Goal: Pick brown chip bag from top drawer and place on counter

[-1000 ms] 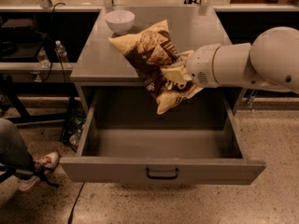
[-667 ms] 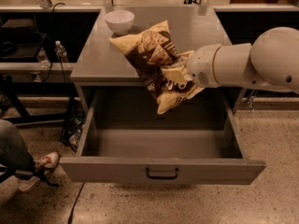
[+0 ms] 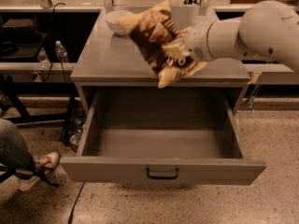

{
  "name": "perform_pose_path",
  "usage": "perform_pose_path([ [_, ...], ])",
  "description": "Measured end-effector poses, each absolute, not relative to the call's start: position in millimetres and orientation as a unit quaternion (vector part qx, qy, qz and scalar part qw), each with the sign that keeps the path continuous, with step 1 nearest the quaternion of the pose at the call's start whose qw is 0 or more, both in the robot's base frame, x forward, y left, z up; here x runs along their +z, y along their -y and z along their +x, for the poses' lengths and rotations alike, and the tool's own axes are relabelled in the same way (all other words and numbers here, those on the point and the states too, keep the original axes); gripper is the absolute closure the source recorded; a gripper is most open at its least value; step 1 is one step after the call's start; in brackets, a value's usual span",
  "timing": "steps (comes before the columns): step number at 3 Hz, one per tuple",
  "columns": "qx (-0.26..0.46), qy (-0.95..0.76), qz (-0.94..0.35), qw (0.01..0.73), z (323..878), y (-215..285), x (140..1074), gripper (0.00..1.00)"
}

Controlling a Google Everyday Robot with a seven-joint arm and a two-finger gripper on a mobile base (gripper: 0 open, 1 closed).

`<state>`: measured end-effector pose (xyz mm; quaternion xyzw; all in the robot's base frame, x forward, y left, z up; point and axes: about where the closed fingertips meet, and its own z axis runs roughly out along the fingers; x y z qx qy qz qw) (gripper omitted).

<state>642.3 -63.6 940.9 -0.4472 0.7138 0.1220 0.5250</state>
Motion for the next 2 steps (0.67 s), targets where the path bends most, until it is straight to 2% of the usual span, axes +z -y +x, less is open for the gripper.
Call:
perform_pose_path([
  [2,0.092,-0.728,-0.397,0.551,771.1,84.7,952.4,0.98],
])
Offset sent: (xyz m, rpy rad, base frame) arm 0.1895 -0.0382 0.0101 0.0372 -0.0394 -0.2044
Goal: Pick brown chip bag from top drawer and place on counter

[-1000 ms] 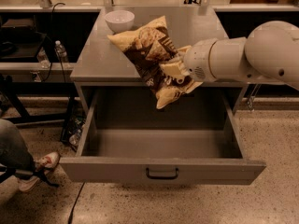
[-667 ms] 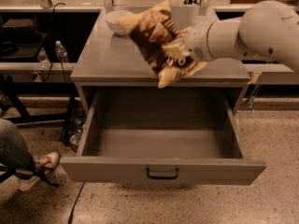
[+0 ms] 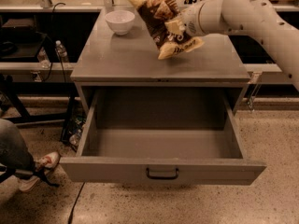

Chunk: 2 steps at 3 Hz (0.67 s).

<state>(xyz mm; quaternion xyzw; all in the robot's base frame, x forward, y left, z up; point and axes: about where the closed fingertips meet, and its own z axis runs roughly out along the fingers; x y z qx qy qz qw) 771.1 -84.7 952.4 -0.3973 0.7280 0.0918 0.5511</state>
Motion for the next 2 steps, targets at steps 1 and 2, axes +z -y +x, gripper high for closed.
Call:
perform_pose_path([
  [1,0.089,-0.747,-0.366,0.548,809.2,95.1,937.2,0.74],
  [2,0.089,-0.758,-0.349,0.544,829.0,101.4,925.0,0.52],
])
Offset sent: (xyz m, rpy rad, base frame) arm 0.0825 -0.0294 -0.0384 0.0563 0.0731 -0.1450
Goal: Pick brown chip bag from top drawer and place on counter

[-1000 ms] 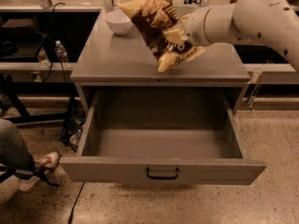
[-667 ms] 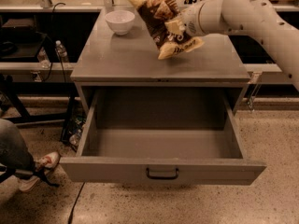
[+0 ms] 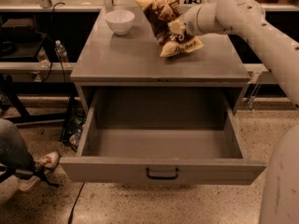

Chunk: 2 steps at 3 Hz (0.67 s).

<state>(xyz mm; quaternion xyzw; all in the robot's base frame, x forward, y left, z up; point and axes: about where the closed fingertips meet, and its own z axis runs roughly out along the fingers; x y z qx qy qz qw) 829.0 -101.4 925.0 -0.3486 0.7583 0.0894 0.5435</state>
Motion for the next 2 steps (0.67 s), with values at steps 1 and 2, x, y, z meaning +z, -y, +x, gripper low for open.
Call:
perform_pose_path([
  [1,0.094,-0.765,-0.34,0.539,839.6,103.6,915.0,0.29],
  [2,0.1,-0.767,-0.334,0.539,843.5,104.7,909.7,0.01],
])
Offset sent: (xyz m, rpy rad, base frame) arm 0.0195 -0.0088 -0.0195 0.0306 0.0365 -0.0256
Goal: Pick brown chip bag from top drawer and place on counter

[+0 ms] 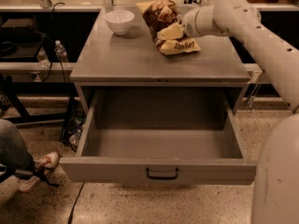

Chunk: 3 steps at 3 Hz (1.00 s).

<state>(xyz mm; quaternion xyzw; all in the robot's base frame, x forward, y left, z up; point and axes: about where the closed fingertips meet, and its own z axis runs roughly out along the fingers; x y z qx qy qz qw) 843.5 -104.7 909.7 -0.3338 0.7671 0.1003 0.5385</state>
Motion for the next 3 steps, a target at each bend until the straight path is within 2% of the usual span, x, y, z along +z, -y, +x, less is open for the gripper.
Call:
perform_pose_path([
  [1,0.11,-0.762,-0.318,0.553,836.8,117.3,921.1,0.0],
  [3,0.105,-0.741,-0.241,0.618,784.2,190.3,975.6,0.0],
])
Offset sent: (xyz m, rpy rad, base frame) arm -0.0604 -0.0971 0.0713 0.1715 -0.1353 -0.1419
